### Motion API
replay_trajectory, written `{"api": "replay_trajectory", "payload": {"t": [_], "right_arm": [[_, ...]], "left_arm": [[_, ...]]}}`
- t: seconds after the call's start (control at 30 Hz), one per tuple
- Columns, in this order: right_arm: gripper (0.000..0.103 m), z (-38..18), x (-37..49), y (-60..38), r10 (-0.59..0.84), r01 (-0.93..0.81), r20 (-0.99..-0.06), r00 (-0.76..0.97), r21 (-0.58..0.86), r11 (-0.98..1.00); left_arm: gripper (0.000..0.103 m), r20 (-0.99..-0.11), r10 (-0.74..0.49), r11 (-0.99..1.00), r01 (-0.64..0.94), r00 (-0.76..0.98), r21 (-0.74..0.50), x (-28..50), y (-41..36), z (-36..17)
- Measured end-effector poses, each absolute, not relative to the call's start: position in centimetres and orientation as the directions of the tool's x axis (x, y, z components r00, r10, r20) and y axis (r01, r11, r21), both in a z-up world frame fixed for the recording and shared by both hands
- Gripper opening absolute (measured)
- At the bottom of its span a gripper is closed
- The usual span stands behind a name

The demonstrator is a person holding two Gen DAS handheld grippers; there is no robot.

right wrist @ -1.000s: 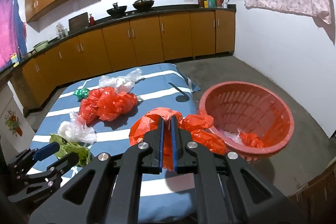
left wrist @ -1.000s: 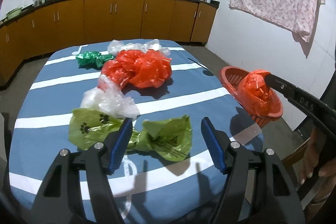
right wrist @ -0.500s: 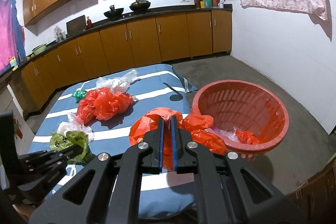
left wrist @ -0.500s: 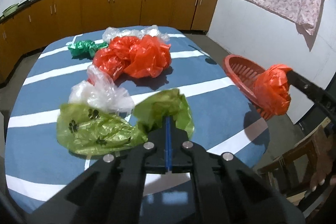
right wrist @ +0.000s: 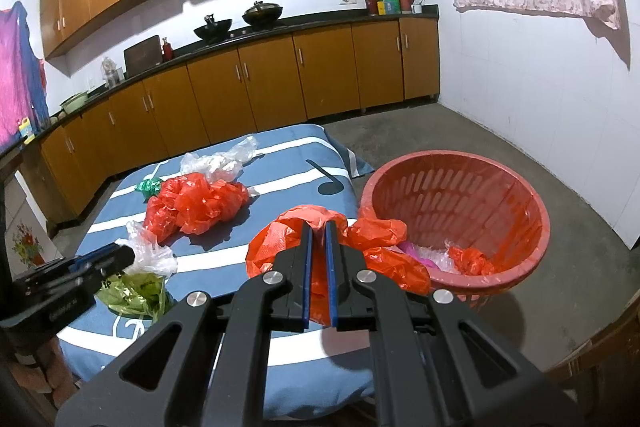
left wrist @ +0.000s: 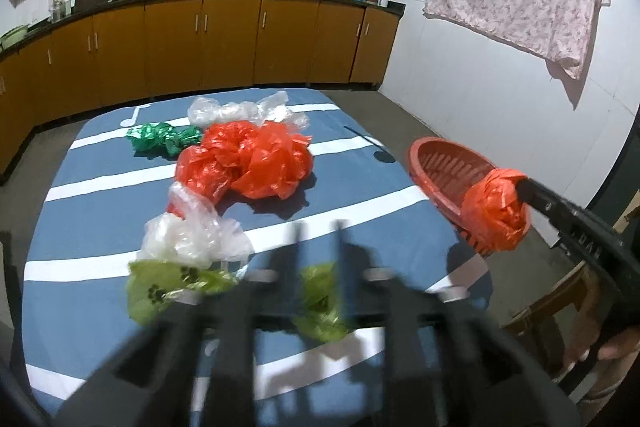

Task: Collect trash
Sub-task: 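Lower the left tool toward the green bags while the right holds the red bag, then close the left tool on the green bag while the right holds the red bag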

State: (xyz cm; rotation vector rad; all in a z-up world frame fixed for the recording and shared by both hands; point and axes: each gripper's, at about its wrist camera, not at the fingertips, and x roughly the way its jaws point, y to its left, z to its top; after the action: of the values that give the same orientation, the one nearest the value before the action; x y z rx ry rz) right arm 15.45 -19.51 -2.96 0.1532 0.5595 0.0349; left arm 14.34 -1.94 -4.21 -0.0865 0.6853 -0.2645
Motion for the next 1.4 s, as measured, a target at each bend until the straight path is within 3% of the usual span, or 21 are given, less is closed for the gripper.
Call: {"api": "replay_trajectory", "payload": {"t": [0.37, 0.9, 0.93, 1.0, 1.17, 1.3, 1.4], "right_arm": [[0.007, -3.4, 15.6, -19.6, 0.076, 0.014, -0.538, 0.839, 0.162, 0.987], [0.007, -3.6, 15.7, -19.8, 0.078, 0.017, -0.543, 0.836, 0.167, 0.986], [0.007, -3.6, 15.7, -19.8, 0.078, 0.017, -0.543, 0.836, 0.167, 0.986], [0.007, -3.6, 15.7, -19.8, 0.076, 0.017, -0.545, 0.835, 0.165, 0.986], [0.007, -3.6, 15.7, -19.8, 0.076, 0.018, -0.545, 0.835, 0.165, 0.986], [0.007, -3.7, 15.8, -19.8, 0.073, 0.021, -0.545, 0.835, 0.163, 0.986], [0.007, -3.6, 15.8, -20.1, 0.072, 0.022, -0.541, 0.838, 0.164, 0.986]], "left_arm": [[0.046, -0.653, -0.267, 0.963, 0.225, 0.709, -0.149, 14.5, -2.3, -6.2], [0.045, -0.684, -0.305, 0.951, 0.254, 0.663, -0.177, 15.0, -2.2, -8.1], [0.043, -0.685, -0.306, 0.950, 0.256, 0.661, -0.177, 14.9, -2.2, -8.2], [0.020, -0.690, -0.319, 0.946, 0.269, 0.650, -0.184, 15.1, -2.4, -8.3], [0.018, -0.673, -0.340, 0.938, 0.290, 0.657, -0.191, 15.1, -2.7, -7.9], [0.007, -0.664, -0.356, 0.931, 0.310, 0.658, -0.193, 15.2, -3.0, -7.5], [0.006, -0.650, -0.355, 0.932, 0.310, 0.672, -0.188, 15.2, -3.0, -6.8]]}}
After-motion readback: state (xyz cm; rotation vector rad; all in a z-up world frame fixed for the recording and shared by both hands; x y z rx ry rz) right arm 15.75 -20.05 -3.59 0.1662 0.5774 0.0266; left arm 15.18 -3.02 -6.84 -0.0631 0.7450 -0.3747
